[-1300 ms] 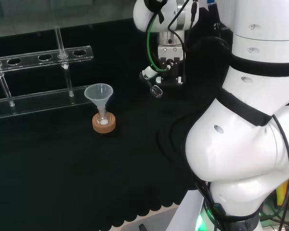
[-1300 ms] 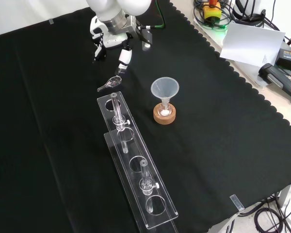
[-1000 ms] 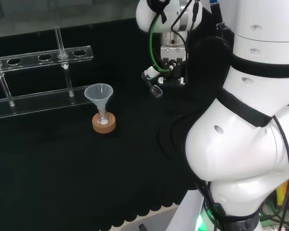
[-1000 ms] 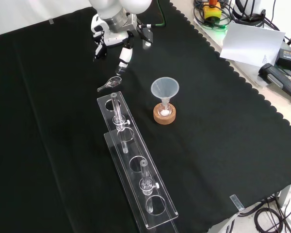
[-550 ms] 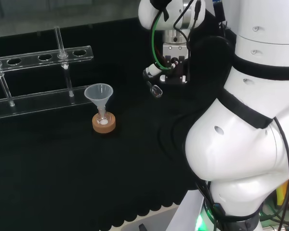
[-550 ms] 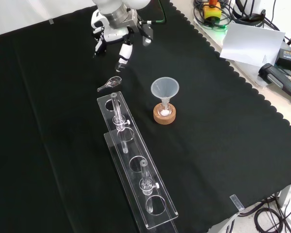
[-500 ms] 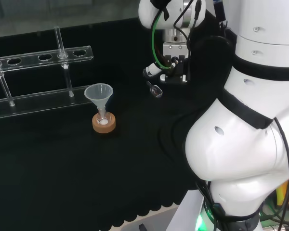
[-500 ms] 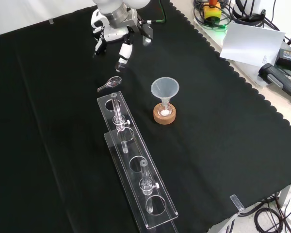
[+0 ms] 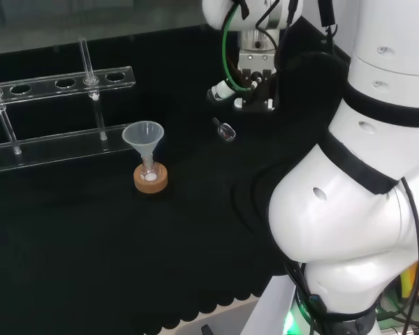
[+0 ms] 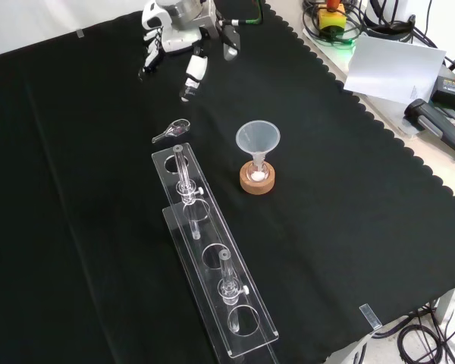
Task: Remove the funnel from the round-bottom flask.
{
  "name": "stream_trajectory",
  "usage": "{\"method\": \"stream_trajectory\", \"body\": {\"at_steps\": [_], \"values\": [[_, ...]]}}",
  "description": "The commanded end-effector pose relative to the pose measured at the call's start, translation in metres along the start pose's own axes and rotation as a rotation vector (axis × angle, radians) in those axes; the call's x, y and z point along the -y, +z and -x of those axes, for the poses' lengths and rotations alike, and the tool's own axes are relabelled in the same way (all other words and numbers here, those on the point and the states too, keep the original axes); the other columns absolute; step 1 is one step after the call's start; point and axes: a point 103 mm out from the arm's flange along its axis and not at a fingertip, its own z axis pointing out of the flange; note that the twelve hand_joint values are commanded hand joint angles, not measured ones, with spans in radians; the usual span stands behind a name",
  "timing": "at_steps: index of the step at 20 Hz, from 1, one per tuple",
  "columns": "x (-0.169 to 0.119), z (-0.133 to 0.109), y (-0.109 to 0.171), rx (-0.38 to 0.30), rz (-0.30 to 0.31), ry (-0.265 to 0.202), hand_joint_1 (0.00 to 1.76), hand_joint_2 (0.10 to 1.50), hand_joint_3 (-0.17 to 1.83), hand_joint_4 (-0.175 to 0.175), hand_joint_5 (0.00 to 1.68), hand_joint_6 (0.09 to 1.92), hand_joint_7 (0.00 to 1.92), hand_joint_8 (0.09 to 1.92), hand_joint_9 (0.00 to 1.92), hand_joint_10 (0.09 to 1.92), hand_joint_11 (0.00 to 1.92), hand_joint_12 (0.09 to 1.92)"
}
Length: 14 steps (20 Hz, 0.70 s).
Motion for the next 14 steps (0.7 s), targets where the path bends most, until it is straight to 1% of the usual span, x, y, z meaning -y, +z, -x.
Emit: {"method": "stream_trajectory", "body": {"at_steps": [1,3,5,7,8,11,12,13,14], "values": [[0.014,0.005,-0.020,-0.025,0.065,-0.036,0.40,0.66,0.07,0.023,0.33,0.09,0.59,0.09,0.32,0.62,0.19,1.52],[0.019,0.006,-0.027,-0.048,0.098,-0.053,0.39,0.66,0.06,0.018,0.24,0.09,0.50,0.09,0.23,0.67,0.20,1.52],[0.025,0.005,-0.034,-0.065,0.115,-0.072,0.38,0.65,0.05,0.014,0.18,0.09,0.42,0.09,0.14,0.71,0.15,1.54],[0.029,0.004,-0.039,-0.071,0.113,-0.092,0.36,0.64,0.03,0.010,0.11,0.09,0.35,0.09,0.06,0.74,0.08,1.57],[0.031,0.004,-0.040,-0.075,0.105,-0.101,0.35,0.64,0.03,0.009,0.08,0.09,0.30,0.09,0.03,0.72,0.04,1.57],[0.038,0.000,-0.043,-0.075,0.097,-0.134,0.33,0.62,0.02,0.006,0.01,0.09,0.21,0.09,0.00,0.57,0.00,1.53],[0.041,-0.001,-0.045,-0.072,0.092,-0.148,0.32,0.62,0.01,0.006,0.01,0.09,0.17,0.09,0.00,0.46,0.00,1.51],[0.044,-0.003,-0.046,-0.070,0.091,-0.158,0.32,0.62,0.01,0.006,0.00,0.09,0.11,0.09,0.00,0.28,0.00,1.48],[0.047,-0.005,-0.047,-0.068,0.092,-0.170,0.31,0.61,0.01,0.005,0.00,0.09,0.06,0.09,0.00,0.15,0.00,1.45]]}}
